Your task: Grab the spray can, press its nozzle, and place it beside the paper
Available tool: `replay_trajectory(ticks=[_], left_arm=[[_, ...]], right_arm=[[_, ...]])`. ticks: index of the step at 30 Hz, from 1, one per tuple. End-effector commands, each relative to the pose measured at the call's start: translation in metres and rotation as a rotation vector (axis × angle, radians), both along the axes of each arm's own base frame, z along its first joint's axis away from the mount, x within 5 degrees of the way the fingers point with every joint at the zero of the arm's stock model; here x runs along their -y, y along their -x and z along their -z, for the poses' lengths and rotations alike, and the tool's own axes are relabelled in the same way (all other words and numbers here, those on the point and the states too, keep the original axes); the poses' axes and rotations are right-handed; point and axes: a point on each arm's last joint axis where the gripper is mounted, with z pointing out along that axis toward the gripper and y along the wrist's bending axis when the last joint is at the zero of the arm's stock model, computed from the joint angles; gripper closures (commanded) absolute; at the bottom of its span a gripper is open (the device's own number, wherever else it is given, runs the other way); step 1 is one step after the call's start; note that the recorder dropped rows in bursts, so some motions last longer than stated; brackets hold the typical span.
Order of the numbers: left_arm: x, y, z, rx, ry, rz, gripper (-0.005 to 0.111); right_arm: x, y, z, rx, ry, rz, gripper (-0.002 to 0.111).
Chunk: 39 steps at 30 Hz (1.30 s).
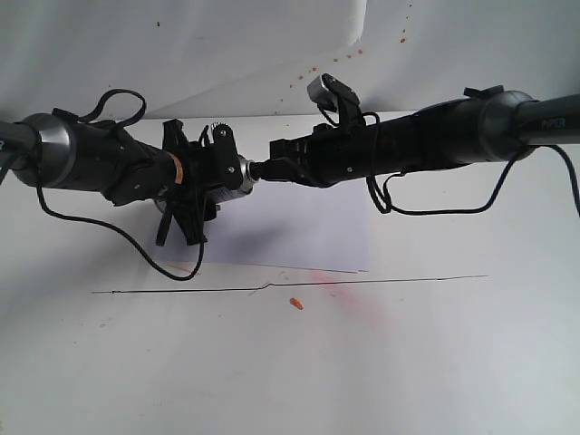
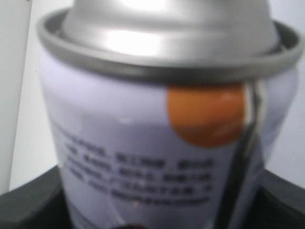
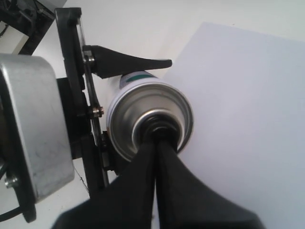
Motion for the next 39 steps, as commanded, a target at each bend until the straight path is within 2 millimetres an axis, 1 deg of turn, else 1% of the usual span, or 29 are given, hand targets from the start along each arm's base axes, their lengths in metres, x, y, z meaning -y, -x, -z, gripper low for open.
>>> replay_trajectory(ticks=[1,3,24,28,32,37,39], left_arm=[[0.011,-0.003,-0.013,0.063,0.052,0.03,0.107],[0.015,-0.002,-0.013,0.07,0.058,0.042,0.107],[0.014,-0.001,-0.012,0.061,0.05,0.037,0.107],[0.013,-0.001,-0.016,0.061,0.046,0.033,0.107],[0.013,-0.001,-0.02,0.067,0.059,0.022,0.107],[0.013,-0.001,-0.025,0.068,0.085,-0.002,0.107],[0.013,-0.001,-0.028,0.071,0.098,-0.014,0.107]], right_arm=[[-0.001,-0.002,-0.001,0.015,-0.008,0.009,0.108],[-0.001,-0.002,-0.001,0.015,-0.008,0.009,0.108],[-0.001,-0.002,0.0,0.017,0.004,0.007,0.108],[0.011,-0.004,-0.013,0.051,0.057,0.034,0.108],[0.027,-0.005,-0.035,0.084,0.128,0.071,0.108],[0.051,0.0,-0.057,0.109,0.168,0.093,0.108],[0.061,0.005,-0.06,0.103,0.172,0.112,0.108]])
